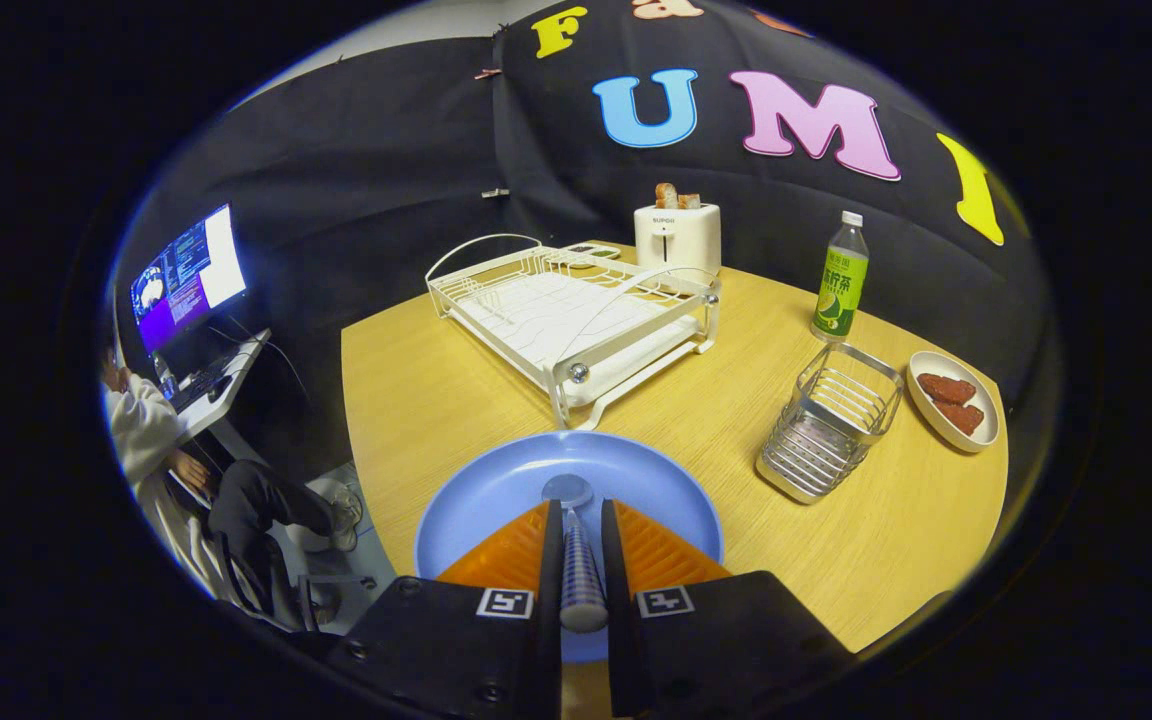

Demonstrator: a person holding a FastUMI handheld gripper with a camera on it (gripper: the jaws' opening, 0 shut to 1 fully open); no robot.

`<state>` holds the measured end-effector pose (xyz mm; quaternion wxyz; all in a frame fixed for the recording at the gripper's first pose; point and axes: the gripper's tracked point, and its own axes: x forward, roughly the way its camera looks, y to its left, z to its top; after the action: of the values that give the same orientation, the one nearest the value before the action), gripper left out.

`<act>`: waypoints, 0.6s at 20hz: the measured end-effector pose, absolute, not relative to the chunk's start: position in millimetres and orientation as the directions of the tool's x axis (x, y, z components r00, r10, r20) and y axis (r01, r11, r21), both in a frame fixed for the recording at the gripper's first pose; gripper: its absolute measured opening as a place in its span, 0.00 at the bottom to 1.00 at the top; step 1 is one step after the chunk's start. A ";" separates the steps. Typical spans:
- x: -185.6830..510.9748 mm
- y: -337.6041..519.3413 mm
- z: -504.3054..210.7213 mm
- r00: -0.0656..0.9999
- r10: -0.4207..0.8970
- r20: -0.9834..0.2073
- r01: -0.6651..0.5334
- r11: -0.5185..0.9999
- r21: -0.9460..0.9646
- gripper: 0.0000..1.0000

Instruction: Take the plate from the dish rack, then take the spoon from the basket and place it into the plate.

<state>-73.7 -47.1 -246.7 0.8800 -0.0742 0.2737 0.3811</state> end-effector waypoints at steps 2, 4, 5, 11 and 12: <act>-70.9 -46.0 -241.0 0.568 0.633 -0.527 -0.699 0.709 0.098 0.24; -67.6 -48.8 -234.5 0.581 0.622 -0.525 -0.682 0.724 0.104 0.23; -65.8 -49.1 -232.2 0.588 0.616 -0.524 -0.672 0.733 0.106 0.29; -48.7 -72.1 -165.3 0.729 0.538 -0.424 -0.571 0.819 0.056 0.99; -44.7 -75.3 -150.1 0.762 0.515 -0.393 -0.542 0.839 0.049 0.99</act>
<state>-44.7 -75.3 -150.1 0.9380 -0.0336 0.1992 0.2815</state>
